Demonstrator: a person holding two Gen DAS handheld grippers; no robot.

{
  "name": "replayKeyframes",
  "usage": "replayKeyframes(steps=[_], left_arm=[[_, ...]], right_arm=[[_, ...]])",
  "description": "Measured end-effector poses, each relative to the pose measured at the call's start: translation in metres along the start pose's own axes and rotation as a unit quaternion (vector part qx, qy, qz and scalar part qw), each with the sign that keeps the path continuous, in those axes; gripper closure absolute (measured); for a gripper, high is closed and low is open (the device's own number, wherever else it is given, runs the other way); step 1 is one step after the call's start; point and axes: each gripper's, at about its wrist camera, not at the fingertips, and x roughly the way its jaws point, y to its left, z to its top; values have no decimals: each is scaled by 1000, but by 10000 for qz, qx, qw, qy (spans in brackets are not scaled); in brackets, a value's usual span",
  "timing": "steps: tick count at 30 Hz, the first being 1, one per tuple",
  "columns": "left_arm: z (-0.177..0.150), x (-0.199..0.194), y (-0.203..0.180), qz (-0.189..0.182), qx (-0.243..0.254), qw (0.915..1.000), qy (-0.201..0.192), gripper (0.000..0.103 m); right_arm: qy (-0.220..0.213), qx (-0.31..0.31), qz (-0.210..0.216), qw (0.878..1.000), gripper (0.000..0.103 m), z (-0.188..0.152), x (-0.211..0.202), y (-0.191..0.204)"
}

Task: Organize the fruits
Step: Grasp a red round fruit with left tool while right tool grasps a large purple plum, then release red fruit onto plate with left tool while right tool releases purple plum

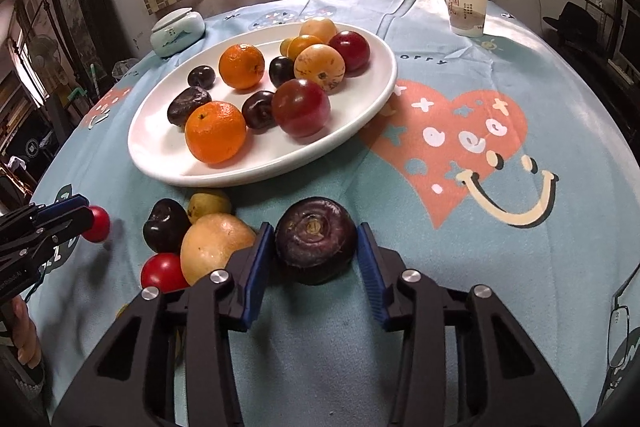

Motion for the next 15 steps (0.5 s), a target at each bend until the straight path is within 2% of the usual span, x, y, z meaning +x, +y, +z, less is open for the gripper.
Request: replayKeyframes(steps=[3, 11, 12, 14, 15], left_arm=[[-1, 5, -1, 54, 43, 10000, 72, 80], [-3, 11, 0, 129, 38, 9998, 136, 79], [-4, 11, 1, 113, 20, 9998, 174, 67], [-7, 16, -1, 188, 24, 9993, 331, 49], [-9, 18, -3, 192, 81, 9991, 370, 50]], right_arm=[[-22, 2, -10, 10000, 62, 0, -1, 0], [-37, 25, -74, 10000, 62, -3, -3, 0], [-37, 28, -69, 10000, 62, -3, -3, -1], [-36, 64, -38, 10000, 62, -3, -2, -1], [-32, 79, -22, 10000, 62, -3, -1, -2]])
